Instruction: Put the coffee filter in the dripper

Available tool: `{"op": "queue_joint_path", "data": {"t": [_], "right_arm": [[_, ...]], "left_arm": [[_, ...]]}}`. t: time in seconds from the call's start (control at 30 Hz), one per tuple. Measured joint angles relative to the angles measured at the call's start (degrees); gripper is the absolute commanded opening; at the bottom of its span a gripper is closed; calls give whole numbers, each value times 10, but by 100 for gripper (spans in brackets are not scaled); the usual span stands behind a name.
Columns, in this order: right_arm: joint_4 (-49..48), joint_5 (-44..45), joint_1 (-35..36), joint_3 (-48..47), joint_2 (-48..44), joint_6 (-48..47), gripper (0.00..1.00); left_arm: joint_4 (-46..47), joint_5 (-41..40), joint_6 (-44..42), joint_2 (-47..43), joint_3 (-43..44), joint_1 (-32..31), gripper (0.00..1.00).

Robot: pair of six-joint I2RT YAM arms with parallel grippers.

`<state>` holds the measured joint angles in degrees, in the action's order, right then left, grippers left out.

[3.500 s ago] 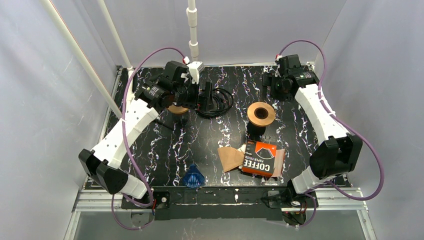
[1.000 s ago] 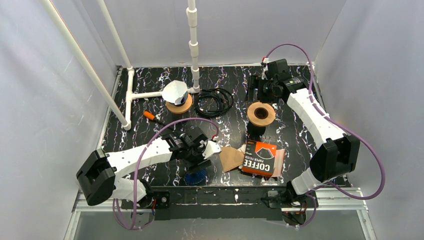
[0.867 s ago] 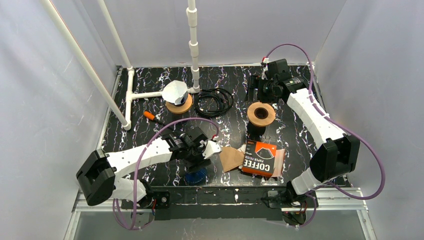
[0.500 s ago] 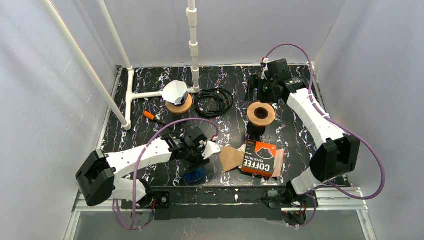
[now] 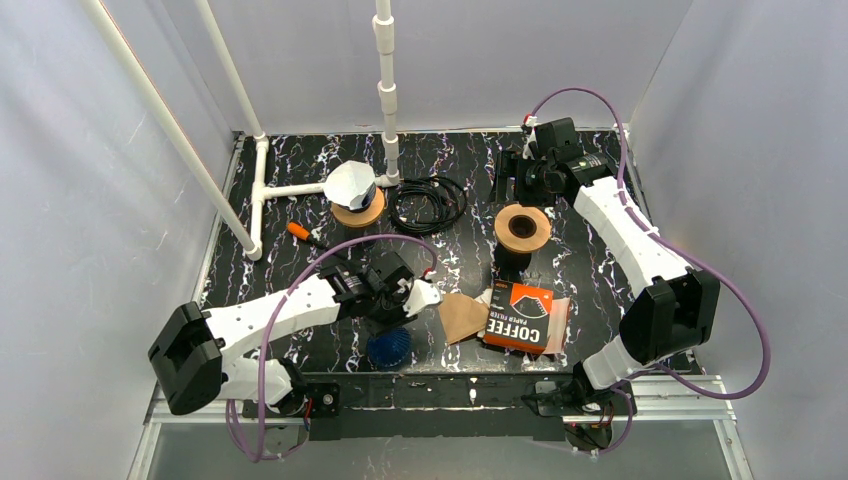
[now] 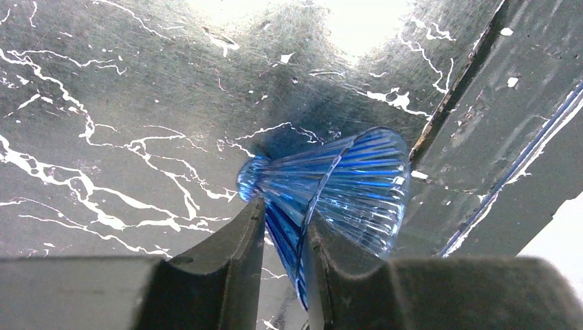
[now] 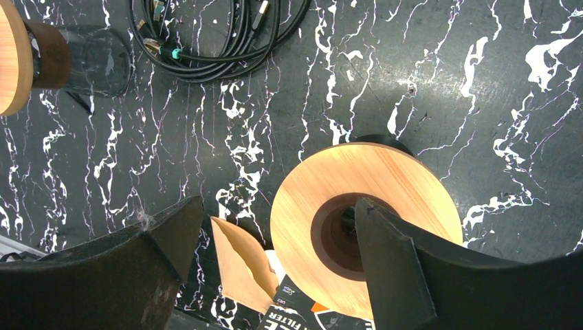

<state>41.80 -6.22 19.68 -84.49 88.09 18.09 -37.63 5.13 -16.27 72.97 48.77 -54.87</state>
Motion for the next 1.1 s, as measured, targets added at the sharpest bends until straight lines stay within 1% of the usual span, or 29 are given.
{"op": "queue_joint_path", "data": {"t": [0.07,0.17,0.23,0.47,0.6,0.8,0.93,1.1], "right_arm": [[0,0,0,0,0,0,89],[0,0,0,-1,0,0,89],[0,0,0,-1,0,0,89],[0,-1,0,-6,0,0,90],[2,-2,0,-21,0,0,90],[3,-6,6,-41,0,-1,90],[5,-13,19,-43,0,0,90],[4,-26,51,-43,0,5,89]], "left_arm": [[-3,0,3,0,2,0,14],[-12,-1,8,0,9,0,9],[-19,-2,9,0,20,0,0],[-28,-29,31,0,67,0,0],[-31,-67,60,0,106,2,0],[-34,-132,111,8,188,16,0],[-36,-155,156,37,261,42,0],[-44,-159,228,88,357,92,0]]}}
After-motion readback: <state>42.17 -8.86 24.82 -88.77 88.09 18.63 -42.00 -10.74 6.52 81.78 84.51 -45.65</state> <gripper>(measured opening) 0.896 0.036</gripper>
